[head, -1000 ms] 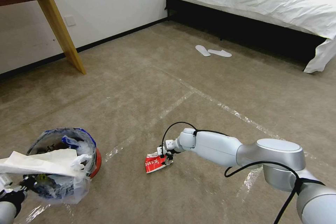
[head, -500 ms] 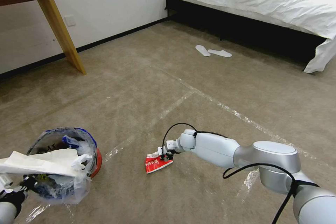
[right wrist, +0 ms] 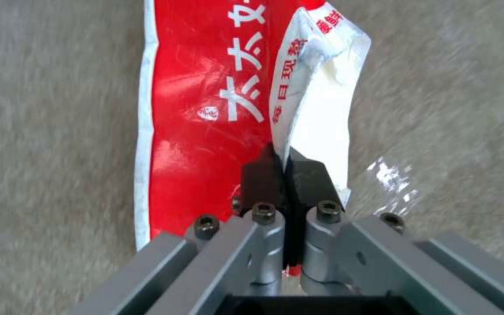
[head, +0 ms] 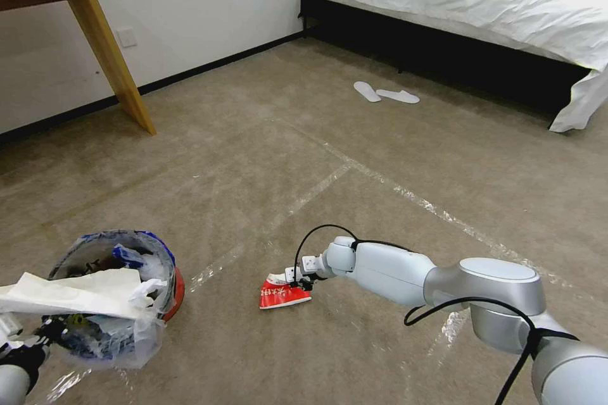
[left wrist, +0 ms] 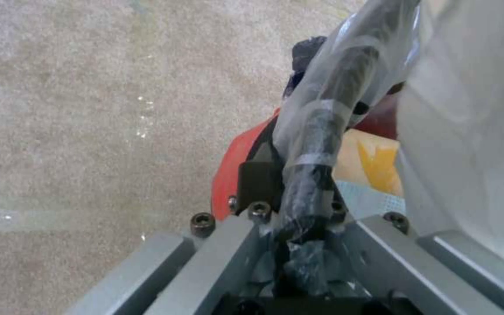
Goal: Pick up the trash bin and place the garbage on the floor into it.
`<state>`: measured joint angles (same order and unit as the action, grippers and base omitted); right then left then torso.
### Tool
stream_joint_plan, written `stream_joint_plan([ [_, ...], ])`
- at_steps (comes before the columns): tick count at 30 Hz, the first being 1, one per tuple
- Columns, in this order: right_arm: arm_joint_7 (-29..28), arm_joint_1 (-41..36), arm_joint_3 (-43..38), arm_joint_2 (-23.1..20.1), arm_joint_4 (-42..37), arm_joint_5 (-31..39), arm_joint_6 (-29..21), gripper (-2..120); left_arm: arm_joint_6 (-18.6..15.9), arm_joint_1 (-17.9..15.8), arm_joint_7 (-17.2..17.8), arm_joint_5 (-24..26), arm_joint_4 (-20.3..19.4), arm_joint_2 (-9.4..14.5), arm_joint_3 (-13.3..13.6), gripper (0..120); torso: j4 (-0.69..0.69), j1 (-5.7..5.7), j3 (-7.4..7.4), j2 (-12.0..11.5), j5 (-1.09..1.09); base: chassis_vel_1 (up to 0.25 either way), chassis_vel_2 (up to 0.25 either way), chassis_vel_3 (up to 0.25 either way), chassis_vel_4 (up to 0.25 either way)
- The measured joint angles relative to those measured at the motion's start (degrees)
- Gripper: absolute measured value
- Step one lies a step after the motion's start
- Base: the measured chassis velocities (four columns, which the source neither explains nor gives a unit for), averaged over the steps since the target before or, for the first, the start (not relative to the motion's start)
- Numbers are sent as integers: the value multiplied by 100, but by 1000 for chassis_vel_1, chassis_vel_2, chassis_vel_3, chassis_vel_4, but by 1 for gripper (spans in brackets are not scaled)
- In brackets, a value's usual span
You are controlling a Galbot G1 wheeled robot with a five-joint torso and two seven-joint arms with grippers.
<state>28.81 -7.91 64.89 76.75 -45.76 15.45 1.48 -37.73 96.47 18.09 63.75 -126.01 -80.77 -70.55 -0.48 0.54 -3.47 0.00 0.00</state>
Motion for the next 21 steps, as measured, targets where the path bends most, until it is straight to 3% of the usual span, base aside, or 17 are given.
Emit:
stream_joint_plan([
  [13, -465, 247, -553, -691, -1088, 836, -133, 0, -18, -113, 43, 4, 90, 69, 27, 0, 2, 0, 0, 0, 1, 0, 0, 0, 0],
  [18, -511, 502, -1145, -1294, -1735, 1188, -115, 0, -41, -127, 76, 27, 100, 111, 51, 0, -1, 0, 0, 0, 1, 0, 0, 0, 0],
  [21, -513, 594, -1318, -1442, -1959, 1309, -111, 0, -46, -118, 78, 31, 94, 117, 54, 0, -1, 0, 0, 0, 2, 0, 0, 0, 0],
])
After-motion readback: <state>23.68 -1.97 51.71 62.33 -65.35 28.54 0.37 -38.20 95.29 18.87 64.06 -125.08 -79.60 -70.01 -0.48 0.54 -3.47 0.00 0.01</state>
